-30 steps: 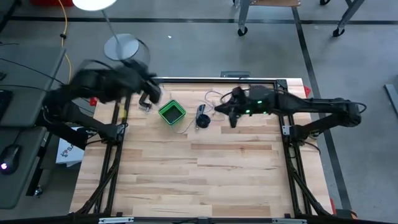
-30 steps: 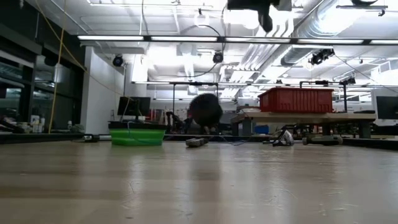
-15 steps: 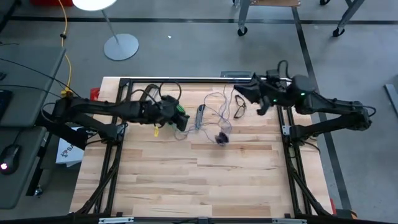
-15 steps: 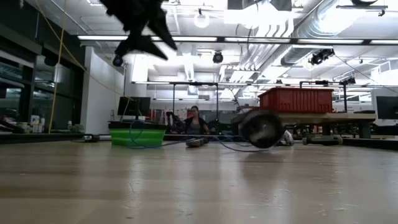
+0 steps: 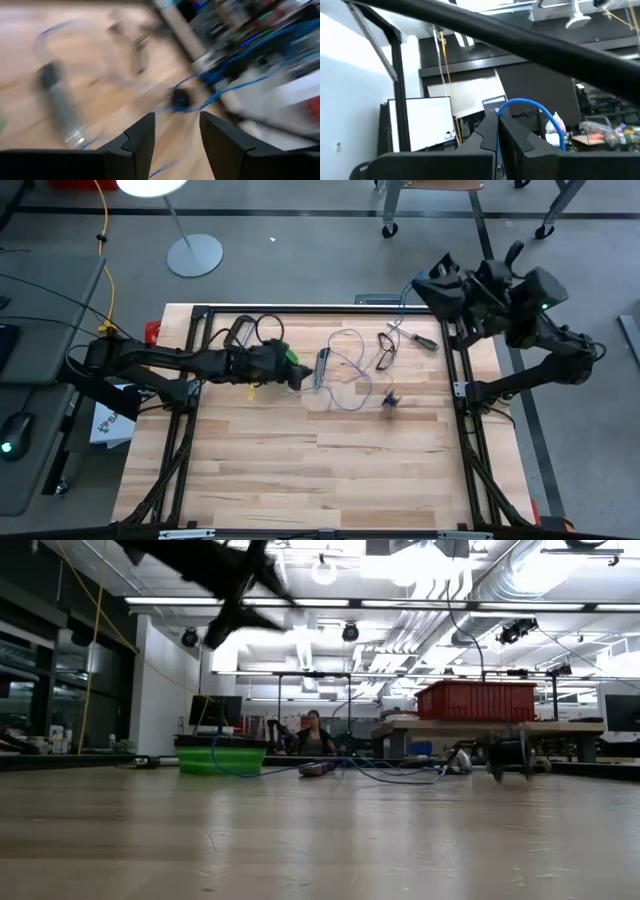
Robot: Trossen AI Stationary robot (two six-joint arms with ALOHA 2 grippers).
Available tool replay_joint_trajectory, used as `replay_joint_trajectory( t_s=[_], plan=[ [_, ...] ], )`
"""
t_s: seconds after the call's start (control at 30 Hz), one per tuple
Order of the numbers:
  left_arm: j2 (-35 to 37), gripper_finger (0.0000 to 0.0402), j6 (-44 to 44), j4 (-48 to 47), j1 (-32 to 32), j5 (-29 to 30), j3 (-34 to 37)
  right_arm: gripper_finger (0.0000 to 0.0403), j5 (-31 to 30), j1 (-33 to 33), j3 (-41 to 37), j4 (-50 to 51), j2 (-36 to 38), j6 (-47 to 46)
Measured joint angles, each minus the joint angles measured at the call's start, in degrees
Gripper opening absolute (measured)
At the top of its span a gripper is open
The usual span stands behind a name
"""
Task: Coil cords
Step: Uncoil the blue wire from the spool
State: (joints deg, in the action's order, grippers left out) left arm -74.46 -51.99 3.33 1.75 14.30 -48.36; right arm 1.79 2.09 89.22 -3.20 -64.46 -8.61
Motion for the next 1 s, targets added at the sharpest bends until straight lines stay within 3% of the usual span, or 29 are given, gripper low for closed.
replay_joint_trajectory(
  t_s=[0.13,0.33,0.57,0.73,1.0],
  plan=[
    [0.0,0.015,3.13,11.77,1.0,-4.09,-1.12,0.0,1.09,0.0,6.3,4.25,-3.49,3.07],
    [0.0,0.015,20.63,4.65,0.98,-6.23,-9.69,0.0,2.22,0.0,12.79,10.4,-9.06,3.47],
    [0.07,0.015,32.74,1.37,3.72,-3.23,-16.79,0.0,12.31,0.0,23.71,8.46,-15.71,1.56],
    [-0.71,0.015,35.63,0.42,6.46,-4.25,-17.14,0.0,16.19,0.0,31.26,9.91,-19.34,2.51],
    [-9.05,0.015,35.7,-2.54,6.86,-9.82,-17.11,0.0,15.18,0.0,34.85,16.49,-21.09,4.7]
  ],
)
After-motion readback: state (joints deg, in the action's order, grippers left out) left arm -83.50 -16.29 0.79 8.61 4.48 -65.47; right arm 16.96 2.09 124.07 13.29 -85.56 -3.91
